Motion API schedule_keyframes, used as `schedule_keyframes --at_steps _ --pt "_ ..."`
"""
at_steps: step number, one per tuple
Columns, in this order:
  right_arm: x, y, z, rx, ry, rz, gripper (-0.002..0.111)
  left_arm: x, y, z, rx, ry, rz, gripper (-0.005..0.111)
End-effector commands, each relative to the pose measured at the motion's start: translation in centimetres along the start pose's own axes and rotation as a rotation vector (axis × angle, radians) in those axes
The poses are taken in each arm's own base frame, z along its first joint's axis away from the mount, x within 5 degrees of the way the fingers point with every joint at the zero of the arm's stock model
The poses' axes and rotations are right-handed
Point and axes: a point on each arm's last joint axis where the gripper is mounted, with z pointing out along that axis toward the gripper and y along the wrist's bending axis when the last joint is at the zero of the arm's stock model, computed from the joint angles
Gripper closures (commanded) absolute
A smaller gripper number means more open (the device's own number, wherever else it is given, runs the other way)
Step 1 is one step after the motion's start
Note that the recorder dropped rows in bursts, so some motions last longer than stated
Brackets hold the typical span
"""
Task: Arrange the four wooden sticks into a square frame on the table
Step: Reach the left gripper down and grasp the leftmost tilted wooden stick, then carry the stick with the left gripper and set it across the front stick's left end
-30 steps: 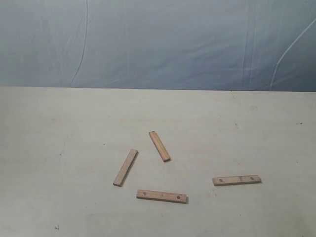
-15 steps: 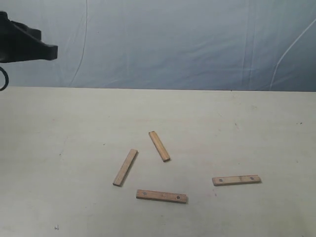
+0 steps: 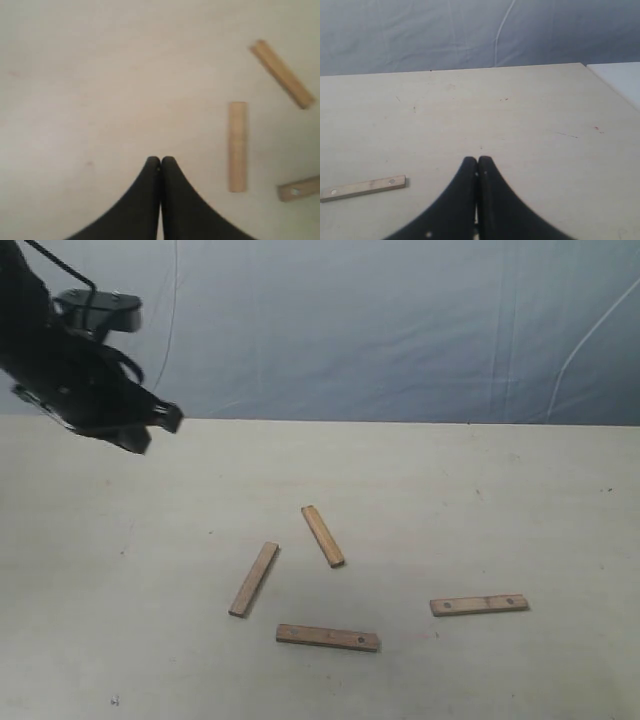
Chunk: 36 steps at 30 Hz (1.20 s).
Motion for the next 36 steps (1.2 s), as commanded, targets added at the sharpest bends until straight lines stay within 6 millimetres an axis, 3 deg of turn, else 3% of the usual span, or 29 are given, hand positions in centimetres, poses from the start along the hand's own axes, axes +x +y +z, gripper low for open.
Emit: schedule_keyframes --at_steps 1,5,8,13,16,22,27,30,33,36 --pt "-0.1 0.0 0.0 0.005 -0.011 -0.006 0.109 -0.1 -4.4 2.6 0.154 0.051 0.068 0.095" --pt "-0.1 0.0 0.0 0.005 -0.011 -0.006 0.109 0.5 -7.6 5.3 0.21 0.114 0.111 0.067" --pt "-0.1 0.0 0.0 0.005 -0.011 -0.006 0.109 1.2 -9.0 7.9 0.221 0.162 0.136 0.054" --pt "-0.1 0.0 0.0 0.005 -0.011 -0.006 0.109 2.2 -8.7 12.5 0.083 0.213 0.046 0.055" --pt "-0.1 0.0 0.0 0.005 -0.011 -0.006 0.109 2.7 -8.2 14.3 0.0 0.232 0.056 0.053" --pt "-0.1 0.0 0.0 -0.002 -0.01 0.018 0.109 3.5 -8.4 16.7 0.021 0.252 -0.003 0.041" --pt "-0.1 0.0 0.0 -0.002 -0.01 0.016 0.109 3.7 -8.4 17.4 0.029 0.253 -0.021 0.041" --pt "-0.1 0.0 0.0 -0.002 -0.01 0.019 0.109 3.9 -8.4 17.8 0.028 0.258 -0.021 0.047" --pt "-0.1 0.0 0.0 -0.002 -0.01 0.019 0.109 4.4 -8.3 18.8 0.026 0.283 -0.038 0.065" --pt "-0.1 0.0 0.0 -0.002 -0.01 0.019 0.109 4.9 -8.3 19.5 0.017 0.302 -0.087 0.089"
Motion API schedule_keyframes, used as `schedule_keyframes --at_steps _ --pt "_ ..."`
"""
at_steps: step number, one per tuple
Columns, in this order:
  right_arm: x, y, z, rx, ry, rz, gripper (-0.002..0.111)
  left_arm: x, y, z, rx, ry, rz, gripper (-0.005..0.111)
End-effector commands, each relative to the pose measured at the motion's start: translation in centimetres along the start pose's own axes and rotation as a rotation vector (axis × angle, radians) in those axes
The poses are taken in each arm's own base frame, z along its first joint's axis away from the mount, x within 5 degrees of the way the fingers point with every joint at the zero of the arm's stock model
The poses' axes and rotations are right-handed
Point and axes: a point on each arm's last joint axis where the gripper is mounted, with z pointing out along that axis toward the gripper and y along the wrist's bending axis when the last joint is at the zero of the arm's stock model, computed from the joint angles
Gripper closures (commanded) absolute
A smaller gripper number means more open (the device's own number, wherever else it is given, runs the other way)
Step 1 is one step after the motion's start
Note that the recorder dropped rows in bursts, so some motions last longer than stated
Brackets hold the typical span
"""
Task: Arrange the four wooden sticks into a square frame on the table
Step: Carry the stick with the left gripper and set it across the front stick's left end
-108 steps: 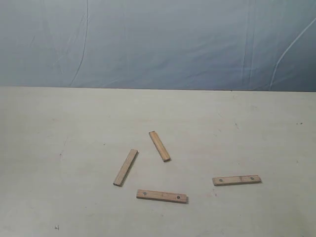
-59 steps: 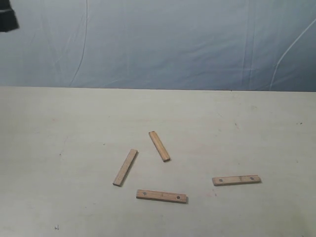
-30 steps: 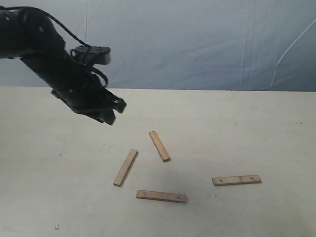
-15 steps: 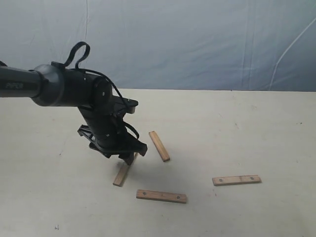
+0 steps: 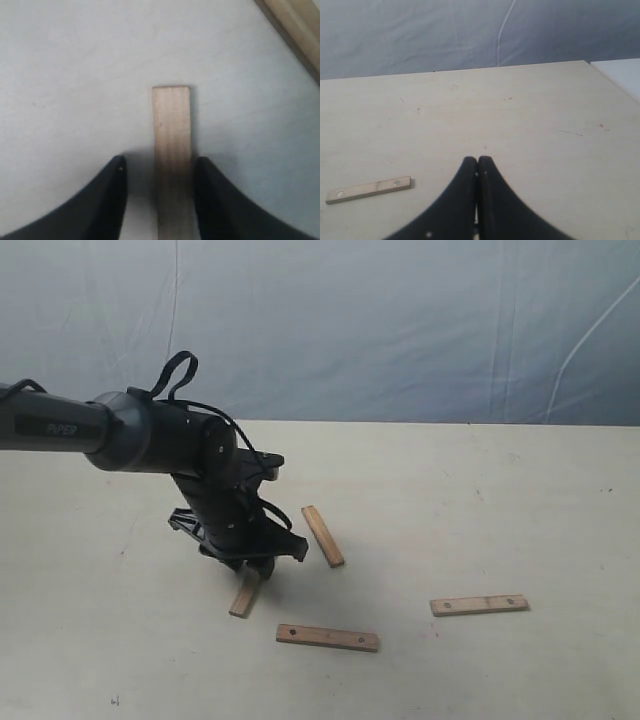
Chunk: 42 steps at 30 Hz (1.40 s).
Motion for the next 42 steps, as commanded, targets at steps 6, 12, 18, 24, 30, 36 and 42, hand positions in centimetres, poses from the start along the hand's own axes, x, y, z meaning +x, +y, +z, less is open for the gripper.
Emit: schedule_keyframes --at_steps 6,12,18,24,30,36,42 --pt "-0.1 0.0 0.0 0.005 -0.011 -0.006 0.109 -0.1 -0.5 -0.2 0.03 -0.003 -0.085 0.107" --pt "-0.1 0.0 0.0 0.005 -0.011 -0.006 0.109 -0.8 -1.3 -3.6 0.099 -0.073 -0.153 0.107" --pt "-0.1 0.0 0.0 0.005 -0.011 -0.006 0.109 -0.4 -2.1 -4.4 0.133 -0.04 -0.237 0.107" --pt "-0.1 0.0 0.0 0.005 -0.011 -0.006 0.109 1.2 -4.8 -3.1 0.132 -0.049 -0.266 0.107" --pt "-0.1 0.0 0.0 0.005 -0.011 -0.006 0.109 2.0 -7.1 -2.8 0.132 -0.059 -0.272 0.107" --pt "-0.1 0.0 0.0 0.005 -0.011 -0.006 0.109 2.5 -7.4 -2.6 0.008 -0.069 -0.261 0.107" --pt "-0.1 0.0 0.0 0.005 -0.011 -0.006 0.109 2.4 -7.4 -2.6 0.009 -0.088 -0.262 0.107"
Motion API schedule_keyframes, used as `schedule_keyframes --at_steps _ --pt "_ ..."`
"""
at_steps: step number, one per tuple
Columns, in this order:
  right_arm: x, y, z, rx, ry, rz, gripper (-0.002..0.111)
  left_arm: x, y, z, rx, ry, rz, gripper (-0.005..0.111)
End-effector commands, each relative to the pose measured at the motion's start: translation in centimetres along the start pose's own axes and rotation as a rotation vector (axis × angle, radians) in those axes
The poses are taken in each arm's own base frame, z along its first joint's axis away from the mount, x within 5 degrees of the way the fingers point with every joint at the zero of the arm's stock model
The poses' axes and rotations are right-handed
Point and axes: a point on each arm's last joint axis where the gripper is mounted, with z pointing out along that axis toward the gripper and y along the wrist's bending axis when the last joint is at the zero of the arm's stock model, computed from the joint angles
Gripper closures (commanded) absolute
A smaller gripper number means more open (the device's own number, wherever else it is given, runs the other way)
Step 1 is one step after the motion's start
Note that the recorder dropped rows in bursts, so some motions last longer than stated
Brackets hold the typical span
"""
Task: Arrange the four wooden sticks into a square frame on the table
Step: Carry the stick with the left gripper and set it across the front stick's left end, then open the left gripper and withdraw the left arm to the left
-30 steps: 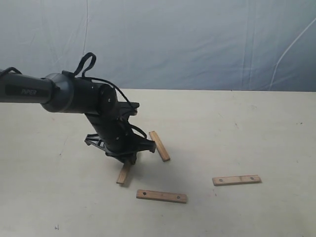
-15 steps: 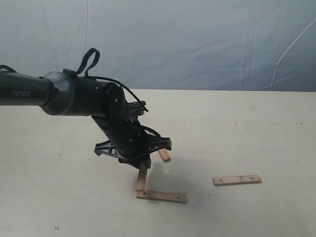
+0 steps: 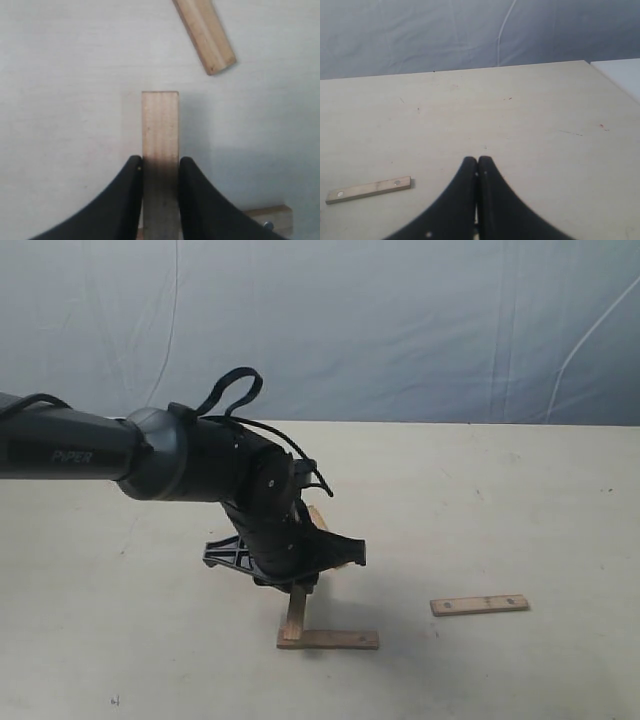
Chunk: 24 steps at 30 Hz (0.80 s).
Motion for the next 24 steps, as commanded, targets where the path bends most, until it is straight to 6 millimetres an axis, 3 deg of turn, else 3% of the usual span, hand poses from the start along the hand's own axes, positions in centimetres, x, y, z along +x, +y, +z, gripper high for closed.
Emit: schedule_keyframes --at_steps 1,9,14,17,24 --pt "-0.1 0.0 0.0 0.005 -0.011 -0.006 0.109 0.0 -0.1 0.0 -0.002 -0.016 0.001 0.107" --pt "-0.1 0.0 0.0 0.005 -0.011 -0.006 0.109 0.3 0.1 1.5 -0.005 -0.006 -0.026 0.107" --pt "-0.1 0.0 0.0 0.005 -0.011 -0.006 0.109 -0.3 0.3 0.5 0.0 -0.039 -0.02 0.107" --pt "-0.1 0.0 0.0 0.005 -0.011 -0.006 0.109 -1.5 2.6 -0.6 -0.066 -0.045 -0.016 0.107" --pt "-0.1 0.0 0.0 0.005 -0.011 -0.006 0.109 -3.2 5.8 -0.8 -0.135 -0.072 -0.027 0.107"
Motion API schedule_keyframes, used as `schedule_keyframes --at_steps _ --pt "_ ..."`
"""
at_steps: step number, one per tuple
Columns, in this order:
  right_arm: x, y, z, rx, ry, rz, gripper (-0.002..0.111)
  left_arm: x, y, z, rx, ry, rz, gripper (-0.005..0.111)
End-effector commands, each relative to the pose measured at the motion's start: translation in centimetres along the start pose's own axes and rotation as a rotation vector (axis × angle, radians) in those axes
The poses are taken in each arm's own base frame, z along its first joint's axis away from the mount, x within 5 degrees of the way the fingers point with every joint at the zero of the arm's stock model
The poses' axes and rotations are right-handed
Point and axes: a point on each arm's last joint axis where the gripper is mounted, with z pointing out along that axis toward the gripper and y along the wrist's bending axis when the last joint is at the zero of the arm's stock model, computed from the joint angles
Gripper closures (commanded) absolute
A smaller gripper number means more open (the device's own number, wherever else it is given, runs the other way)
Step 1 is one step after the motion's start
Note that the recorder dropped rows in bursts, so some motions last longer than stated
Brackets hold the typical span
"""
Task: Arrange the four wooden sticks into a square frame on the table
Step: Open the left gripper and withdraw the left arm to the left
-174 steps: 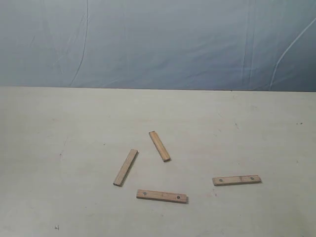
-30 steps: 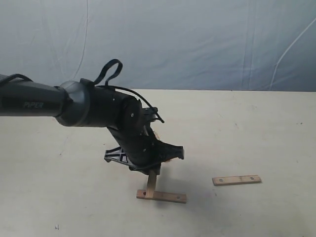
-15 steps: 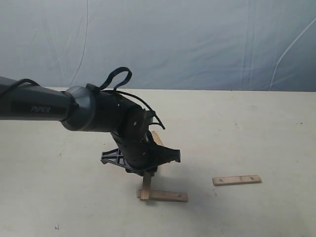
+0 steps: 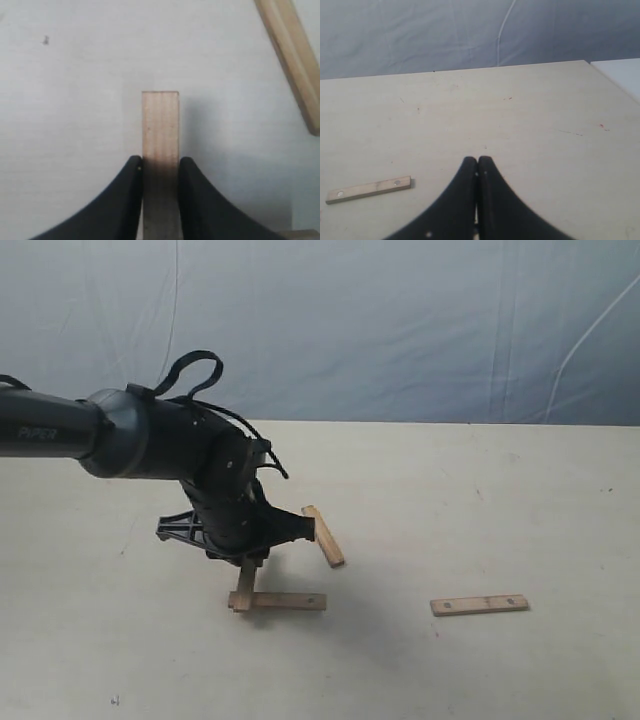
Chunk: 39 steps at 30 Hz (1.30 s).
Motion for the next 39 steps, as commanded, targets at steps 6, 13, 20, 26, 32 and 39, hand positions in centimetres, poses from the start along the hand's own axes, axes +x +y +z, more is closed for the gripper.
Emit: schedule_keyframes --at_steps 6,13,20,26,32,39 --pt "-0.1 0.0 0.0 0.005 -0.011 -0.006 0.109 -1.1 2.4 0.2 -0.024 -0.052 0.02 0.107" --pt "-0.1 0.0 0.0 0.005 -0.011 -0.006 0.109 -0.7 2.5 1.5 -0.033 -0.022 0.015 0.066" --pt "-0.1 0.0 0.0 0.005 -0.011 -0.006 0.109 -1.8 2.9 -3.1 -0.016 -0.095 0.047 0.094" --pt "-0.1 0.0 0.0 0.005 -0.011 -0.006 0.109 -1.9 5.7 -8.0 -0.023 -0.149 0.031 0.107" --pt "-0.1 0.0 0.0 0.005 -0.011 -0.006 0.109 2.1 9.1 -11.9 0.081 -0.355 -0.04 0.107" --pt "-0.1 0.0 0.0 0.005 -0.011 -0.006 0.109 8.8 11.1 -16.6 0.254 -0.648 -0.048 0.107"
